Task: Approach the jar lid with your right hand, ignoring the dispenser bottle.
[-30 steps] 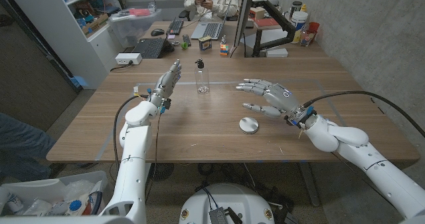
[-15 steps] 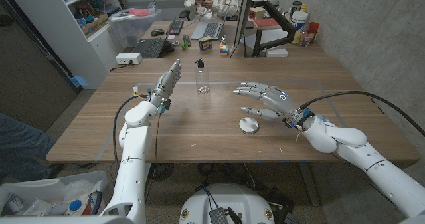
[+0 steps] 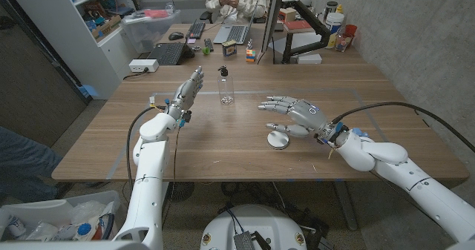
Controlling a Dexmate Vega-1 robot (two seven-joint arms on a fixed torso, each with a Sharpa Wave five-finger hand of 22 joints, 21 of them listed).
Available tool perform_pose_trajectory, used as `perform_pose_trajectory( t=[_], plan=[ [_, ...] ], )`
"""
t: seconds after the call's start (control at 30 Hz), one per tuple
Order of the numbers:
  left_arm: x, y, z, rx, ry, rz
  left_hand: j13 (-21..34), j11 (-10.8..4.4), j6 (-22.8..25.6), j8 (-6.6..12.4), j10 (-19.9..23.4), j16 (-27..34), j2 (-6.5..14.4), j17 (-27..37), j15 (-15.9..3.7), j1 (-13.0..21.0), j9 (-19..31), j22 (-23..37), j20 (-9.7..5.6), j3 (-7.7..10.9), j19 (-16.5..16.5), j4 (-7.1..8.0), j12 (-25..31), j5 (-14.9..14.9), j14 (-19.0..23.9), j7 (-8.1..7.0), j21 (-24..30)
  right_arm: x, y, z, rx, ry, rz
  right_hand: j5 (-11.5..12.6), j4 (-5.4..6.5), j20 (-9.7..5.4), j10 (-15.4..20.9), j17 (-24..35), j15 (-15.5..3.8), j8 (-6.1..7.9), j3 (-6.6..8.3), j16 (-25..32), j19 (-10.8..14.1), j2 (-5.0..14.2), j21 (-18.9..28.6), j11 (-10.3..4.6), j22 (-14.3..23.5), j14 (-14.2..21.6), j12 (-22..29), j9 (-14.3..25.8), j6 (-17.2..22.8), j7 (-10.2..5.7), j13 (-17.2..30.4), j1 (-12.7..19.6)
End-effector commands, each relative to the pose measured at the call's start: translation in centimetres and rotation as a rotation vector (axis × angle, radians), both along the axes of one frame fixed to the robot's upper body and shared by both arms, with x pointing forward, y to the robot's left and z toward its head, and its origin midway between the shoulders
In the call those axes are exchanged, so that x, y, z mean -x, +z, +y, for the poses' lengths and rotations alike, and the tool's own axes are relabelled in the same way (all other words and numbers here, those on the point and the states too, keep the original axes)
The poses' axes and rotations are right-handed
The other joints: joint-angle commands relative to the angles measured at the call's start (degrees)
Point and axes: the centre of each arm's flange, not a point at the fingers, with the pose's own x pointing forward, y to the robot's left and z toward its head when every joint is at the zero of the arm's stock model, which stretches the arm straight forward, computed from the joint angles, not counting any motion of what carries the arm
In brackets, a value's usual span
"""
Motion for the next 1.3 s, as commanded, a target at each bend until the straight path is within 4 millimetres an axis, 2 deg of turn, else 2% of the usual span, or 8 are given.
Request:
perform_pose_trajectory(
  t=[0.03,0.8,1.0,1.3],
  plan=[
    [0.1,0.1,-0.1,0.001,-0.001,-0.004,0.1,-0.12,0.2,0.09,-0.4,0.2,0.5,0.3,-0.01,0.3,0.3,0.2,0.04,-0.23,-0.5,0.17,0.1,0.0,-0.5,0.31,0.1,-0.5,-0.3,0.5,0.017,-0.005,0.010,0.3,-0.32,0.08,0.0,0.2,-4.98,-0.09,0.16,0.1,0.3,0.34,-0.1,0.38,0.1,0.5,-0.1,0.3,0.5,0.13,0.4,-0.2],
    [-0.1,-0.1,0.1,0.004,0.006,0.001,0.1,-0.09,0.2,0.10,-0.5,0.2,0.6,0.3,0.01,0.3,0.3,0.2,0.08,-0.44,-0.6,0.16,0.1,0.0,-0.5,0.25,0.1,-2.1,-1.0,1.5,0.071,-0.013,0.041,0.4,-0.49,0.21,0.2,0.2,-4.44,0.16,0.31,0.2,0.2,0.54,-0.1,0.52,0.1,1.0,-0.1,0.3,1.3,0.23,0.4,0.0],
    [-0.2,-0.1,0.1,0.005,0.007,0.003,0.1,-0.15,0.2,0.11,-0.4,0.2,0.6,0.3,0.03,0.3,0.3,0.2,0.09,-0.50,-0.6,0.15,0.1,0.0,-0.5,0.32,0.1,-2.5,-1.0,1.7,0.073,-0.016,0.051,0.4,-0.58,0.35,0.0,0.2,-4.24,-0.32,0.41,0.2,0.2,0.68,-0.2,0.10,0.1,1.2,-0.2,0.3,0.3,0.18,0.4,0.1],
    [-0.3,-0.2,0.1,0.004,0.008,0.006,0.1,-0.12,0.2,0.09,-0.4,0.2,0.6,0.3,0.04,0.3,0.3,0.2,0.11,-0.59,-0.6,0.14,0.1,-0.1,-0.6,0.23,0.1,-2.8,-1.1,2.0,0.077,-0.022,0.060,0.3,-0.68,0.81,-0.4,0.2,-3.77,-0.54,0.44,0.1,0.0,0.68,-0.2,0.51,0.1,1.1,-0.3,0.3,-0.3,0.14,0.4,0.2]
  ],
)
